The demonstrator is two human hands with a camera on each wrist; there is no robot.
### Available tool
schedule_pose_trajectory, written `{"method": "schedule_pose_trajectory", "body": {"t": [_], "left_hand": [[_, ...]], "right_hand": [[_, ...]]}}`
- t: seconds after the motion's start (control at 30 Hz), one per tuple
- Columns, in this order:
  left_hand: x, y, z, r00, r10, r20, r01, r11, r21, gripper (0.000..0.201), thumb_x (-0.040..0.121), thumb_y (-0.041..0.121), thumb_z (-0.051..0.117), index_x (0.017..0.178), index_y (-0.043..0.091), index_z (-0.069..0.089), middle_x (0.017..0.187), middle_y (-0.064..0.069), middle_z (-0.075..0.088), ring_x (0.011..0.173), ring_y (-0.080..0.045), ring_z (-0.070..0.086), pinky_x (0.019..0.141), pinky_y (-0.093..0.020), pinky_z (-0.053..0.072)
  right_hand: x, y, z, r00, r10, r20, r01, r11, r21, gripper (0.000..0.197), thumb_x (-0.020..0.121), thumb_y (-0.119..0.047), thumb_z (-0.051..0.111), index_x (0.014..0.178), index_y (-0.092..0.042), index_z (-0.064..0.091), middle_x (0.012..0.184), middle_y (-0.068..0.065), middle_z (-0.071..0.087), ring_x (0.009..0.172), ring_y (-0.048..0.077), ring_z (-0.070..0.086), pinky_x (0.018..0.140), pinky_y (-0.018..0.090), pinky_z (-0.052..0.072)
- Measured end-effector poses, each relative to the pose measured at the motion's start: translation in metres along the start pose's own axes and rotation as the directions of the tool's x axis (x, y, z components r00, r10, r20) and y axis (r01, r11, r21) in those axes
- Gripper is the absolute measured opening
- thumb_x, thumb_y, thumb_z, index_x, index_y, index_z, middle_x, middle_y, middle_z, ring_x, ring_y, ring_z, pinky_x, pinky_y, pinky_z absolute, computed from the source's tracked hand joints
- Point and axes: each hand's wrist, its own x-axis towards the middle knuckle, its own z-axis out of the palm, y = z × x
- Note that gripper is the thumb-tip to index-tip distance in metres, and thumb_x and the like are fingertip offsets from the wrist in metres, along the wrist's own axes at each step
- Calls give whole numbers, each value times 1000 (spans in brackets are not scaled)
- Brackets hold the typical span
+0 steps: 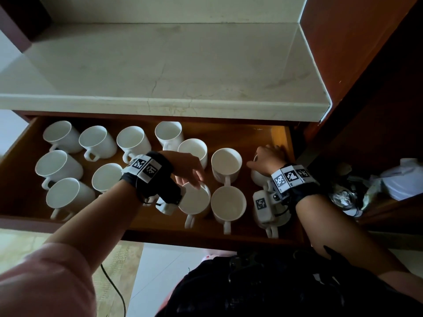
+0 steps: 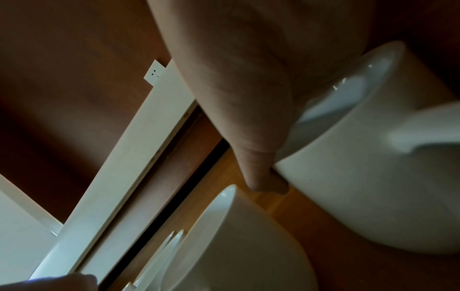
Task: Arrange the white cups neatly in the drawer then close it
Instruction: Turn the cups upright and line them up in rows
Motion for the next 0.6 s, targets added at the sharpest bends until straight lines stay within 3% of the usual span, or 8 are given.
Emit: {"method": "schedule_pose_trajectory", "body": {"t": [0.07,0.13,0.23,0.37,0.5,0.53,0.6], "left_hand": [[0,1,2,1000,8,-12,-7,999,52,17,86,33,67,103,33,68,106,5,70,90,-16,70,86,-36,57],[0,3,0,1000,16,-20,-14,995,94,6,89,26,65,91,32,65,95,2,71,82,-17,71,75,-28,58],[-3,8,-2,1000,4,-14,-3,995,98,7,90,18,62,94,21,66,83,-1,70,71,-19,71,62,-21,57],[-2,3,-2,1000,-12,-9,13,991,133,7,89,20,61,92,21,68,86,-10,74,70,-19,73,76,-33,59],[-8,2,-4,999,-35,-7,35,986,164,8,88,20,63,81,24,65,86,-12,73,69,-21,73,77,-37,59],[-9,1,-4,999,-44,-13,46,982,182,4,87,21,64,85,20,67,87,-11,73,72,-20,73,77,-36,59],[-8,-4,-5,998,-67,-22,70,976,206,16,85,24,66,98,16,70,91,-7,73,78,-18,72,80,-36,58]], "right_hand": [[-1,0,0,1000,-2,4,2,1000,4,44,88,-46,54,118,-14,56,137,14,43,132,35,32,110,43,23],[-2,0,0,1000,-2,4,2,1000,10,45,88,-46,54,119,-14,55,138,14,42,133,35,31,110,44,22],[-2,0,0,1000,-1,5,1,1000,20,44,87,-45,54,118,-14,56,139,15,42,134,36,30,112,44,21],[-2,-1,1,1000,-5,-3,5,1000,24,41,88,-45,55,114,-15,59,137,14,44,132,35,34,110,44,23],[-2,-1,1,1000,-9,-9,9,999,39,37,87,-44,56,109,-15,63,135,14,47,130,35,36,108,45,26],[-2,-1,0,1000,-11,-10,11,999,42,37,87,-44,56,109,-15,63,135,14,47,129,36,37,108,45,26],[-3,0,0,1000,-12,-14,13,999,48,37,87,-43,56,109,-15,62,135,14,46,129,35,36,108,45,26]]}}
